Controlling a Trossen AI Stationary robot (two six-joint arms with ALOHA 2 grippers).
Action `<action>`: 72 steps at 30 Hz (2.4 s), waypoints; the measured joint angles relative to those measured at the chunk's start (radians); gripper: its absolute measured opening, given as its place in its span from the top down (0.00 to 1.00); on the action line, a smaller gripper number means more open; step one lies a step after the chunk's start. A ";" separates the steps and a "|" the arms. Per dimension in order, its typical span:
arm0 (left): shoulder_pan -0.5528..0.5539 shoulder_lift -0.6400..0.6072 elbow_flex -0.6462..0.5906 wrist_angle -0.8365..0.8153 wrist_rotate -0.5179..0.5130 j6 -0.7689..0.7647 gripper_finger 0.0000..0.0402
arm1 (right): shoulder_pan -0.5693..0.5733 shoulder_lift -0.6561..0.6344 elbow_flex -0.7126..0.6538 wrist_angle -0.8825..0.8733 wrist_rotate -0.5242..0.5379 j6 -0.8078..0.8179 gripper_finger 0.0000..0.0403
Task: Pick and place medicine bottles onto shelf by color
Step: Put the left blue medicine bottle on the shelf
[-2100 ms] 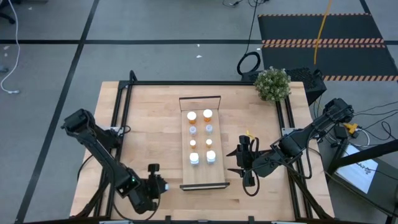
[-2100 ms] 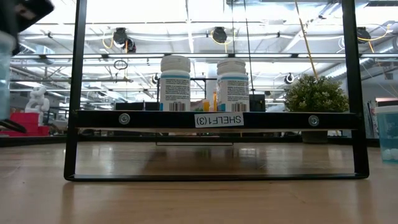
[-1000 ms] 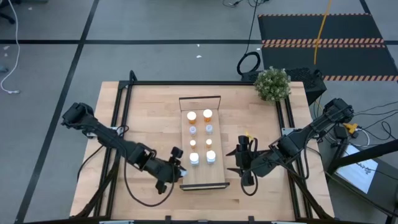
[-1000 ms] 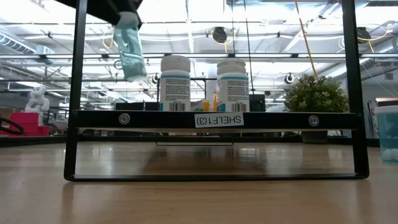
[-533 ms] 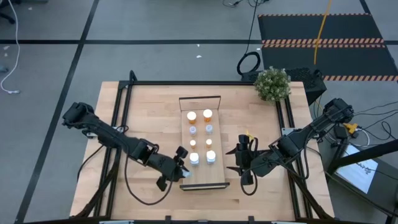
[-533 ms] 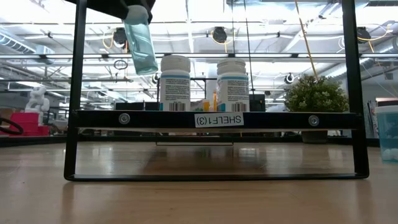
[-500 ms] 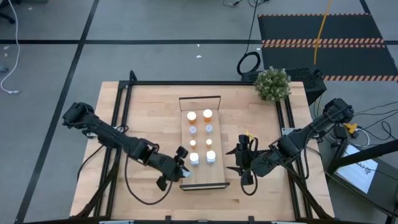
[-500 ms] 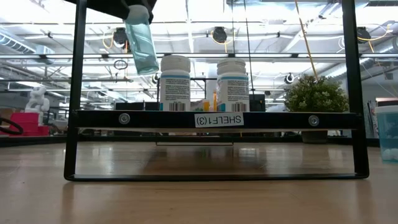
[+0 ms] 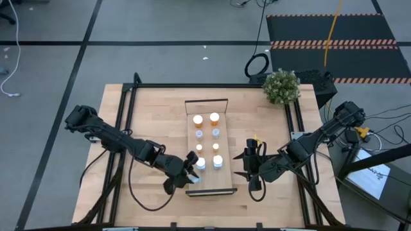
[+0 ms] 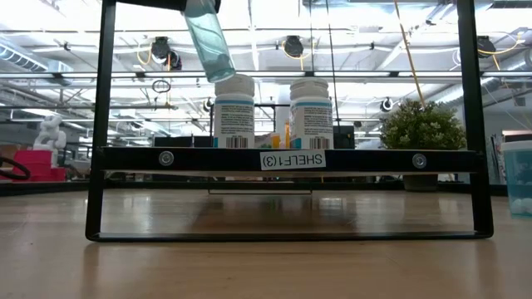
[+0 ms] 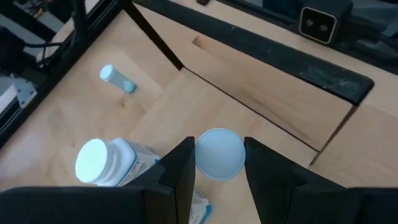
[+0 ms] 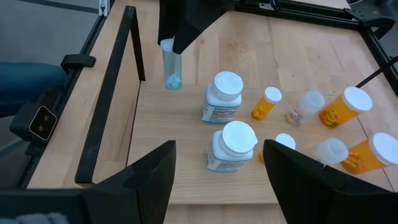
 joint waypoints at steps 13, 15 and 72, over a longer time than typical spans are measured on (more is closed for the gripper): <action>0.036 0.000 0.000 0.031 0.072 0.089 0.68 | -0.006 0.000 0.000 0.000 0.022 -0.003 0.42; 0.047 0.000 0.000 0.034 0.100 0.091 0.68 | -0.006 0.000 0.000 0.000 0.023 -0.003 0.42; 0.110 0.150 0.073 -0.032 0.257 0.074 0.68 | -0.006 0.000 0.000 0.021 0.018 -0.011 0.42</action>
